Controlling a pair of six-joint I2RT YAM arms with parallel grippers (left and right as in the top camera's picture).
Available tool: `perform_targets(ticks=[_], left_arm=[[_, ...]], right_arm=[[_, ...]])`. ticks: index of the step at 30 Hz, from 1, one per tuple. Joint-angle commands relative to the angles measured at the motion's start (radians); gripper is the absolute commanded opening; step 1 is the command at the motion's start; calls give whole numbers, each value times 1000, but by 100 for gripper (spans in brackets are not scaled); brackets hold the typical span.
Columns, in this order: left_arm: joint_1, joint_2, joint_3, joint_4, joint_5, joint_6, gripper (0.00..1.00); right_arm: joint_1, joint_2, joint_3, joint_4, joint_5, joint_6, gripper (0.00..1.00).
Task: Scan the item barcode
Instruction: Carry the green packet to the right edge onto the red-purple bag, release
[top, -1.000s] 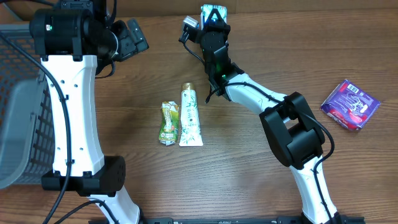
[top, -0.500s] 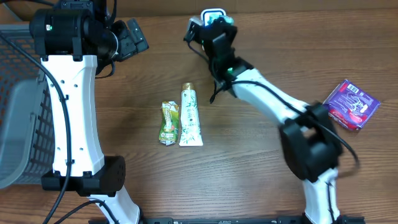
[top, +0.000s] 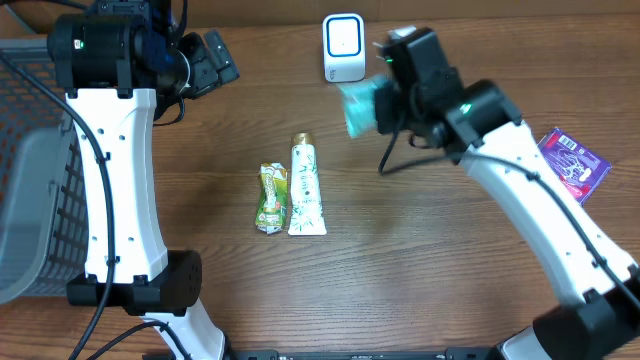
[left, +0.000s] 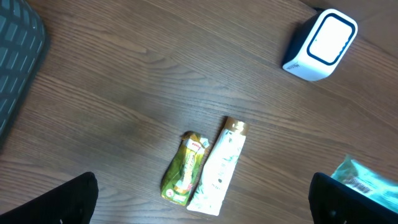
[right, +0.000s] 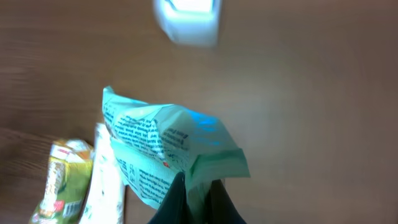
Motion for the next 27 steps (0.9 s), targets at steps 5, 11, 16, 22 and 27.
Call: perform_targets(ticks=[5,11,16,22,27], left_arm=[[-8,2,-5,1,5,11,100],[-8,2,-5,1,5,11,99],[-8,2,-4,1,5,11,100],[-8,2,-5,1,5,11,100],[-8,2,-5,1,5,11,100]], right_arm=[[-249,11,-157,-8,36,411,4],[-532,11,-266,48,-50,424,4],[-721,11,-270,7,-67,383,4],[-845,11,-282,3,-66,323,38],[-861,11,-282,19,-74,305,100]])
